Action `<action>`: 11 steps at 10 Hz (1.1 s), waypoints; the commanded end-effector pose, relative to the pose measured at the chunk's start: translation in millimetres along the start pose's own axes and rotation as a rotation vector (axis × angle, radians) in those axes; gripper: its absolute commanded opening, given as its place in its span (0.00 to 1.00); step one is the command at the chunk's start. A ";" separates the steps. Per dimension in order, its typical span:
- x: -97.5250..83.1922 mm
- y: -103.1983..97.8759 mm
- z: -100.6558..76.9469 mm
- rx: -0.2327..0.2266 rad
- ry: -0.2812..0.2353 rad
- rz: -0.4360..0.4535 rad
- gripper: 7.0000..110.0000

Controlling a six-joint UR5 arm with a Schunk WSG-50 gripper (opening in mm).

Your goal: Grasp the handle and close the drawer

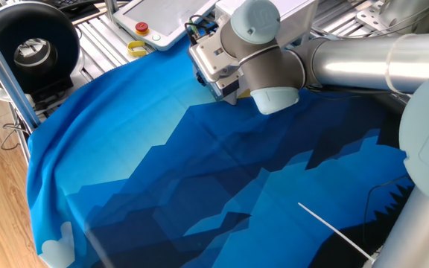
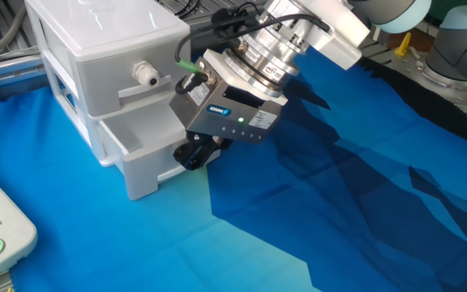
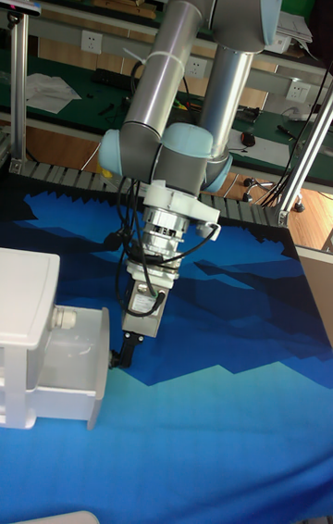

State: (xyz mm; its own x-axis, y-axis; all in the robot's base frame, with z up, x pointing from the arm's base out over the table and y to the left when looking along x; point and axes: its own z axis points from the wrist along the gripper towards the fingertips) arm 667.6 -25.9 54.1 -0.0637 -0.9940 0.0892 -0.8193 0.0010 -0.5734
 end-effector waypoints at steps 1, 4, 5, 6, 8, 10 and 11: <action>11.0 0.9 -2.3 0.005 -0.015 0.017 0.00; 25.5 -0.9 -3.0 0.005 -0.022 -0.003 0.00; 28.7 -0.7 -3.2 0.005 -0.023 -0.003 0.00; 31.2 -1.4 -3.3 0.004 -0.030 -0.006 0.00; 39.7 -3.4 -3.7 0.004 -0.034 -0.019 0.00; 46.1 -4.6 -4.0 0.006 -0.034 -0.027 0.00; 48.3 -4.5 -3.8 0.006 -0.037 -0.028 0.00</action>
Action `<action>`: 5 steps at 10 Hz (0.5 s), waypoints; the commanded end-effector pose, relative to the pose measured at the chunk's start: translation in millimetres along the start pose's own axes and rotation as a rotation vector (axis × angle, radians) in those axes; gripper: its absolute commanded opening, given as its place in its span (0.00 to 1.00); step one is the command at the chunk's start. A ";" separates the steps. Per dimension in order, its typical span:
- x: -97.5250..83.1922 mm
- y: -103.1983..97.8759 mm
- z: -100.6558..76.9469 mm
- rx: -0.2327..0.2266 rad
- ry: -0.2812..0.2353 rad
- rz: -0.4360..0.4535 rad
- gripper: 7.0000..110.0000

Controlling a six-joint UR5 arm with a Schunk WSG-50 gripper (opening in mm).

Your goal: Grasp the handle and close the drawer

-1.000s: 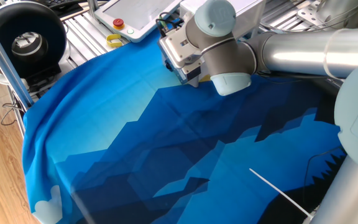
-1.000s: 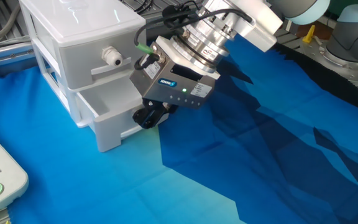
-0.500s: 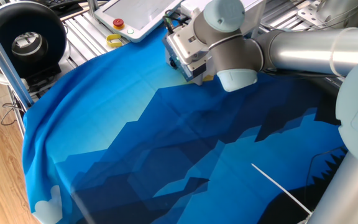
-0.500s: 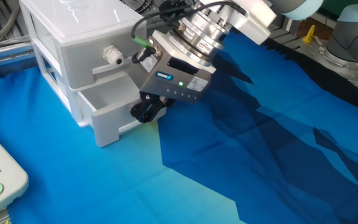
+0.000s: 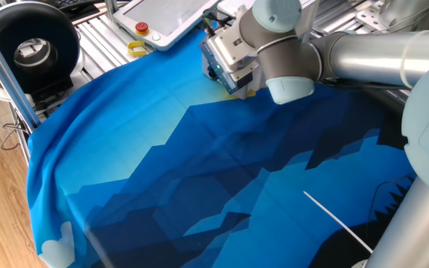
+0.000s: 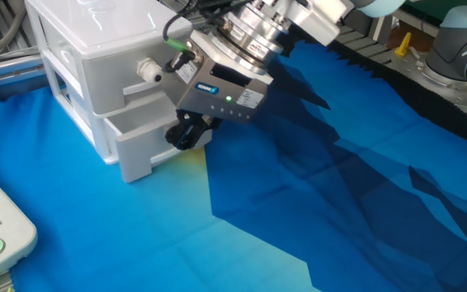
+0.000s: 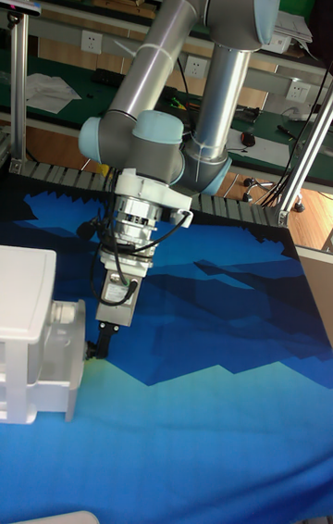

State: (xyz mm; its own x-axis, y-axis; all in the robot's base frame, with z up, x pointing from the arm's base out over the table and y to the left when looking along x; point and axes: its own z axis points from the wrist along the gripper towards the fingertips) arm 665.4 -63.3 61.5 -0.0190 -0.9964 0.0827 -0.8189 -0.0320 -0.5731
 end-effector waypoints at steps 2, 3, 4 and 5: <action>17.1 -2.3 -0.7 0.005 -0.007 -0.002 0.00; 20.4 -1.5 1.0 0.003 -0.012 -0.003 0.00; 24.7 -1.6 2.3 0.003 -0.013 -0.008 0.00; 29.8 -1.1 2.5 0.002 -0.013 -0.015 0.00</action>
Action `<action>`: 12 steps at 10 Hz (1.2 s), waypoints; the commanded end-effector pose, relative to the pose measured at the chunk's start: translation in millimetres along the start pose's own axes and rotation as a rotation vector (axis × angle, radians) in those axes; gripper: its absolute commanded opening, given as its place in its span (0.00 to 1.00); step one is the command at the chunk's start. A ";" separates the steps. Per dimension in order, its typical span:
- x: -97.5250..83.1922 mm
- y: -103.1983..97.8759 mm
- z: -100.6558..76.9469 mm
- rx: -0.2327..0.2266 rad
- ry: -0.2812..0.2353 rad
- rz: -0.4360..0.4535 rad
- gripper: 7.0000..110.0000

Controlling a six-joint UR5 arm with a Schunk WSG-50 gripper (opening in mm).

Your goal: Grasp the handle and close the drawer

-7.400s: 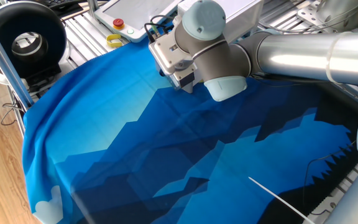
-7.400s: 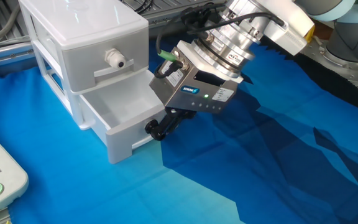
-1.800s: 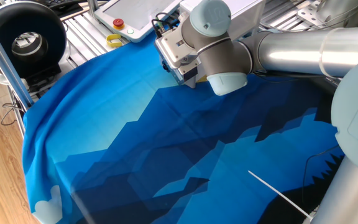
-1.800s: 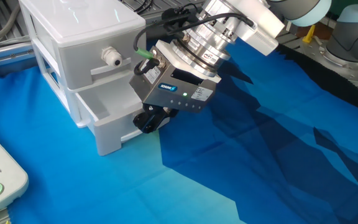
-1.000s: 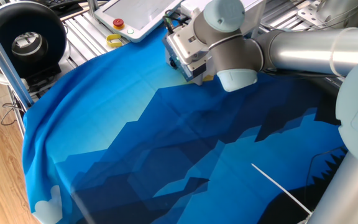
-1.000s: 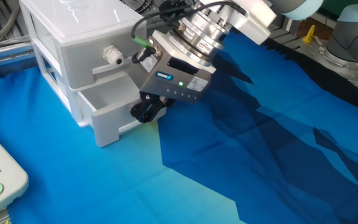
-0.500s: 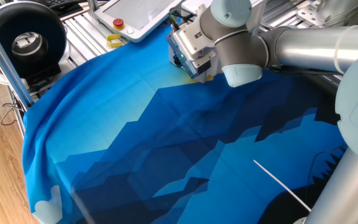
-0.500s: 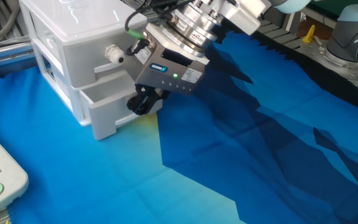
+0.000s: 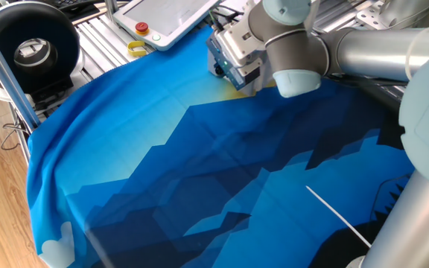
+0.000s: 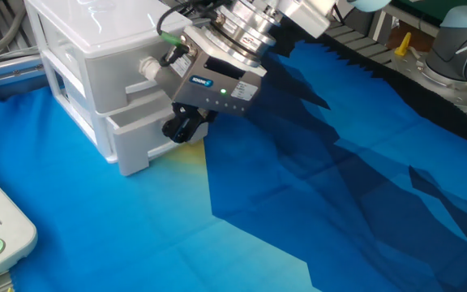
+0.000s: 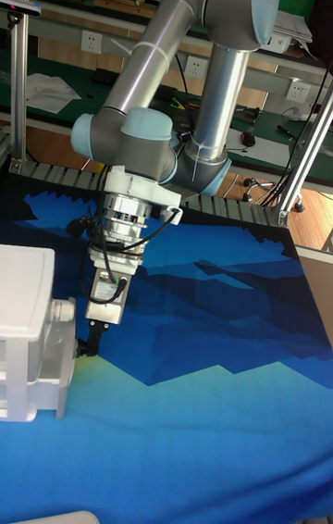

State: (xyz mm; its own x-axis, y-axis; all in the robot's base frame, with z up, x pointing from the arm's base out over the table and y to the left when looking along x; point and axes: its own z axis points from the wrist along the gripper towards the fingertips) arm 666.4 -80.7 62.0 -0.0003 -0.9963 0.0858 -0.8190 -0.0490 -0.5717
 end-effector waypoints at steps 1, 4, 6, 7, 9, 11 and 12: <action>17.8 -0.7 0.1 0.001 0.002 -0.005 0.00; 38.8 1.5 -0.4 -0.012 0.058 -0.027 0.00; 44.6 6.2 -0.6 -0.030 0.094 -0.023 0.00; 47.1 15.6 -1.4 -0.065 0.129 -0.023 0.00; 44.7 15.0 -3.4 -0.073 0.192 -0.051 0.00; 53.0 31.5 -8.6 -0.165 0.273 -0.056 0.00; 54.4 32.8 -12.2 -0.194 0.317 -0.076 0.00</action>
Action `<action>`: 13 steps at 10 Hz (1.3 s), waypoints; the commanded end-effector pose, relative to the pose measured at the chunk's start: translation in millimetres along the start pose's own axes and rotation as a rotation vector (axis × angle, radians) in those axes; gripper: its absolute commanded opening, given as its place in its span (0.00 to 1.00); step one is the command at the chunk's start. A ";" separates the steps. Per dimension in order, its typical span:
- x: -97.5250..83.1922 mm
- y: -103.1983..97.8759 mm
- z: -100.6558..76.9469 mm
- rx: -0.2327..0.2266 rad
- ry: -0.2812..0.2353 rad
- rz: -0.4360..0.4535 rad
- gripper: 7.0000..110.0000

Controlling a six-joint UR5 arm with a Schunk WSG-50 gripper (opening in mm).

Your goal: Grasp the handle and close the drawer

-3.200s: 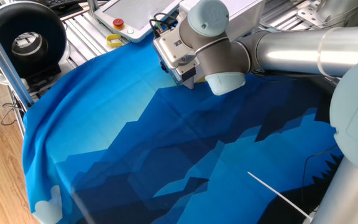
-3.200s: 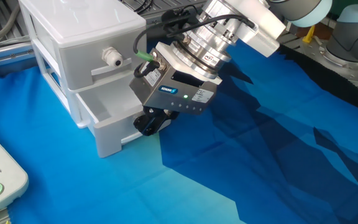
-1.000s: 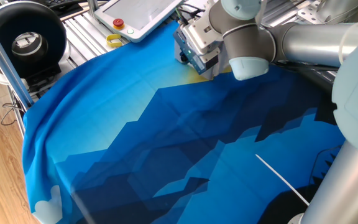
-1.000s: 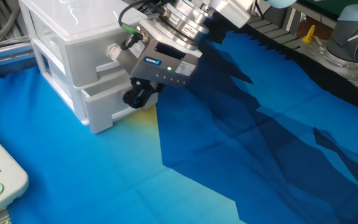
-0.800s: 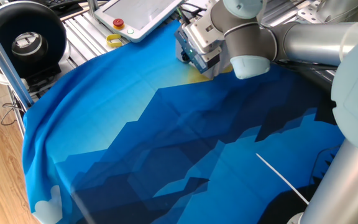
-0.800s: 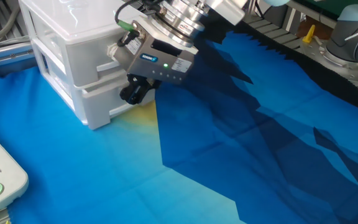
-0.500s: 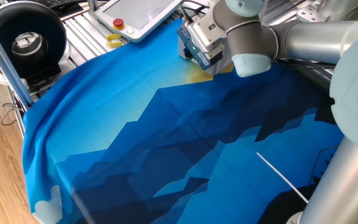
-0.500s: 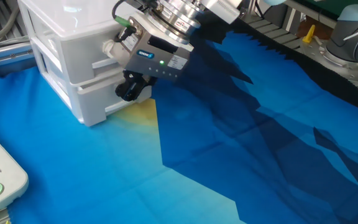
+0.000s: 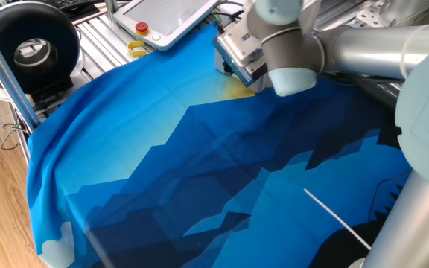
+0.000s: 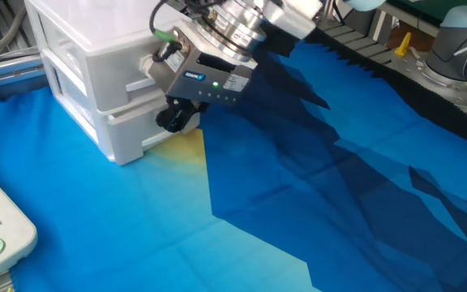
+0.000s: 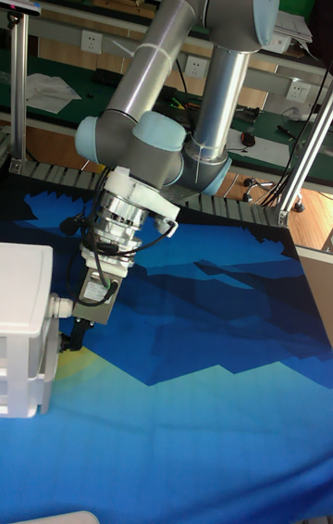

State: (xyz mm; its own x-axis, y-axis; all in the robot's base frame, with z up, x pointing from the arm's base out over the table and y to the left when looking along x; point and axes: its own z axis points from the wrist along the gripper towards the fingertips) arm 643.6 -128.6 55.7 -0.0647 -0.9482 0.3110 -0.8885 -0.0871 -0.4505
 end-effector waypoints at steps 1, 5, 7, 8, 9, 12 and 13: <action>12.2 8.2 -14.5 -0.095 0.161 -0.040 0.00; -50.2 -11.0 -15.1 -0.196 0.050 0.008 0.00; -30.6 -32.6 5.3 -0.155 0.013 -0.059 0.00; -26.0 -41.0 6.1 -0.132 -0.005 -0.045 0.00; -20.5 -21.7 8.1 -0.194 -0.010 -0.030 0.00; 13.1 13.5 8.9 -0.310 0.098 -0.047 0.00; 26.0 45.2 -9.4 -0.466 0.177 -0.032 0.00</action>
State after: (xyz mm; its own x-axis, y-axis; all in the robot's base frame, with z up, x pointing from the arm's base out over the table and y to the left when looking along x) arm 646.3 -127.9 48.7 -0.0413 -0.9206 0.3884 -0.9788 -0.0408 -0.2009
